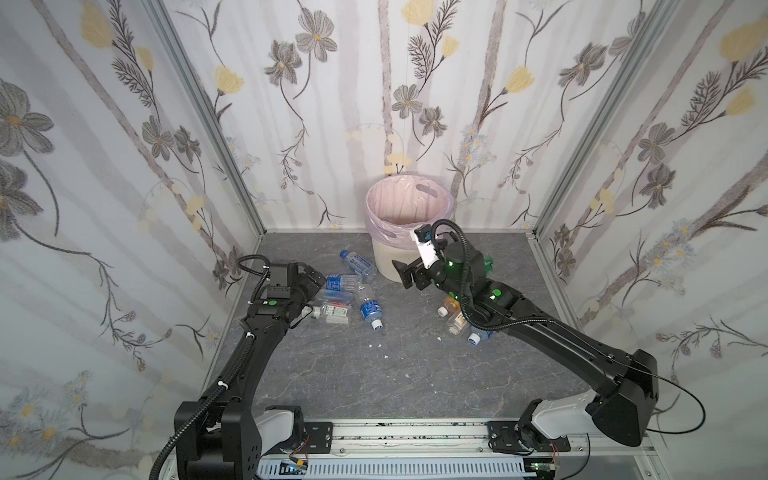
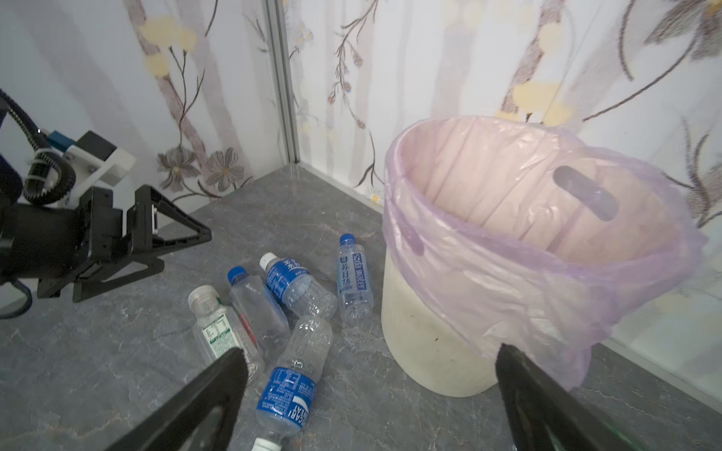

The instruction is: Throw the plastic bottles in the bin

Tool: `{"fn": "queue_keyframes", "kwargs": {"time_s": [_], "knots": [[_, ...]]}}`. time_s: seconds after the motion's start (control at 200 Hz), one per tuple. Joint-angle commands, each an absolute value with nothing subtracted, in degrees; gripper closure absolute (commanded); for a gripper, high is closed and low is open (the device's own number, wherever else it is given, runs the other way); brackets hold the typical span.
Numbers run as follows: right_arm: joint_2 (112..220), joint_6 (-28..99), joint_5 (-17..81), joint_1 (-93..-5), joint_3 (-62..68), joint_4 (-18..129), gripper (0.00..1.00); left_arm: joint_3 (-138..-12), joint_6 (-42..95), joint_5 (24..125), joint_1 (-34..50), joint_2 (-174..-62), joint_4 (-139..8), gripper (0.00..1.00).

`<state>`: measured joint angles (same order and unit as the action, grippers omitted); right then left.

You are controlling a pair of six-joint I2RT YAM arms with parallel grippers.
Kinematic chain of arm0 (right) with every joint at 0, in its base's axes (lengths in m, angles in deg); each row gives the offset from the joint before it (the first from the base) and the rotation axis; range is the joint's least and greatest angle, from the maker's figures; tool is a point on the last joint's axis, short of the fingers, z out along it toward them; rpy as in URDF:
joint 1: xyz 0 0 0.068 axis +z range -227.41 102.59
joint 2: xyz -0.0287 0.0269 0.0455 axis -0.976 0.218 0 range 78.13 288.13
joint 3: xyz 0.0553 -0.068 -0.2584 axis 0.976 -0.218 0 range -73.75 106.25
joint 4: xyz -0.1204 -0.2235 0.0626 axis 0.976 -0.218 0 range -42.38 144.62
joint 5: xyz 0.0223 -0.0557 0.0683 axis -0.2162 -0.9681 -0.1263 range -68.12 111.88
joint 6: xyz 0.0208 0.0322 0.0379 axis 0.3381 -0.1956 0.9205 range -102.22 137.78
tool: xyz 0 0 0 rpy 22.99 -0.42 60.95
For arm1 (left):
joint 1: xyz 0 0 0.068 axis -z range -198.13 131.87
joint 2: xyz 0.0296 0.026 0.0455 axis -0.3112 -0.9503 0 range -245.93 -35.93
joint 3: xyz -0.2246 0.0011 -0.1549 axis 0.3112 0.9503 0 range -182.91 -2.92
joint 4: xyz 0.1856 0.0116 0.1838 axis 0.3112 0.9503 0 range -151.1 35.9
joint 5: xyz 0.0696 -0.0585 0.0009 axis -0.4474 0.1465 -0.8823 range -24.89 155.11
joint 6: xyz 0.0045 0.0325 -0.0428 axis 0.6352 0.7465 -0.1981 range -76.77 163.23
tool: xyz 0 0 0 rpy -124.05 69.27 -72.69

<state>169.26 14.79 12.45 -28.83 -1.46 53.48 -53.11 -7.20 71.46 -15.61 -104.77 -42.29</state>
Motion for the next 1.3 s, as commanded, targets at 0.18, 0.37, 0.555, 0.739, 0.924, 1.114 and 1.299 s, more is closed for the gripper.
{"fn": "queue_keyframes", "kwargs": {"time_s": [0.18,0.37,0.555,0.739,0.924,1.114,1.299], "knots": [[177.1,15.3,9.9,-23.4,-1.9,58.8,0.0,-48.8,-17.2,79.5,-19.7,-107.8,-42.5,0.0],[181.1,16.0,9.2,-21.0,-1.7,59.9,0.0,-46.3,-19.6,80.1,-22.2,-110.1,-42.7,0.01],[182.6,17.3,10.0,-20.8,-2.1,61.0,0.0,-46.3,-19.9,80.2,-23.0,-113.8,-43.8,0.08],[182.8,17.9,11.6,-20.8,-2.2,61.2,0.0,-46.6,-21.3,81.3,-23.1,-117.3,-45.8,0.15],[182.1,18.3,11.7,-20.8,-3.7,62.1,0.0,-46.8,-22.2,80.4,-23.1,-120.1,-46.8,0.22],[181.9,18.2,12.5,-20.8,-4.4,61.8,0.0,-47.3,-22.6,78.8,-23.1,-122.0,-47.5,0.3],[181.6,18.3,12.9,-20.7,-5.4,62.3,0.0,-47.6,-23.2,78.1,-23.1,-124.2,-48.9,0.34]]}}
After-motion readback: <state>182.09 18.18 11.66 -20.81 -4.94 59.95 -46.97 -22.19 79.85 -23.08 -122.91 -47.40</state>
